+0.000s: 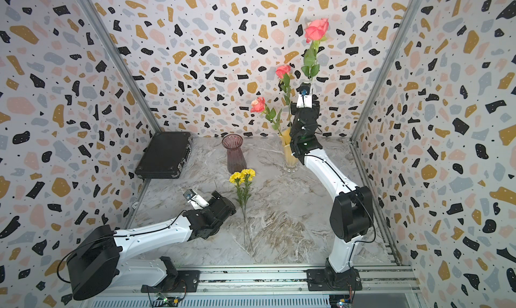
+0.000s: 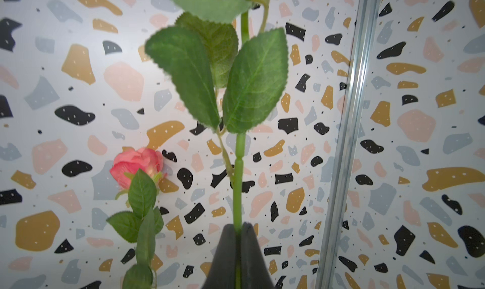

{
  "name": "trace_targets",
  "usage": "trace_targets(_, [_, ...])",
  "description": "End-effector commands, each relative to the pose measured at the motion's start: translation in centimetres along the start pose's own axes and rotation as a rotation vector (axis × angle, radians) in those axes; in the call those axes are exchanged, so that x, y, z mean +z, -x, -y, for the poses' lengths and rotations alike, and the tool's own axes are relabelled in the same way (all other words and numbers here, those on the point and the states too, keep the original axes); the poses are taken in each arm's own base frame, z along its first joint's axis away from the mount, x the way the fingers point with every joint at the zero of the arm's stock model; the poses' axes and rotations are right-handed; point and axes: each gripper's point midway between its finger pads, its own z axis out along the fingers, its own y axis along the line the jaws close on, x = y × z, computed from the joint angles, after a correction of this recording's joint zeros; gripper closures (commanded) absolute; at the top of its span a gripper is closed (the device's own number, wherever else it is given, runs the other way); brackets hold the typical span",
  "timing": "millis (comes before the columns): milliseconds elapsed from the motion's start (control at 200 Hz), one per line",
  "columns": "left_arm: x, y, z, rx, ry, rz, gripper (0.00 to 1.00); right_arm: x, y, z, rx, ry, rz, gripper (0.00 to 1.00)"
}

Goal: Arrange the flowers in different vases according to their colors
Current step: Insert the flower into the vase.

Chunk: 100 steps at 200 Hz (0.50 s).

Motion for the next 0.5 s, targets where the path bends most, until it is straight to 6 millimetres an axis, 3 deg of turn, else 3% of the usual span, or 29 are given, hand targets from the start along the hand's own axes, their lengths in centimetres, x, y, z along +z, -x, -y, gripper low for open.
trace_targets(0, [-0.1,0.6,0.4,-0.008,-0.002,0.026,0.01,-0.4,-0.2,2.0,0.092,-0.075,0.025,1.00])
trace_targets(220, [0.0,0.6,0.4,-0.006,-0.002,0.030,0.01,-1.2,-4.9,1.8,0.119,-0.095,-0.060,1.00])
trace_targets(406, [-0.1,0.8,0.5,-0.004,-0.001,0.034,0.00,-1.3,-6.3,1.5,0.112,-0.086,-0.096,1.00])
trace_targets(496, [-0.1,1.0,0.4,-0.007,-0.001,0.044,0.01,-1.5,-6.2,1.5,0.112,-0.076,-0.107,0.94])
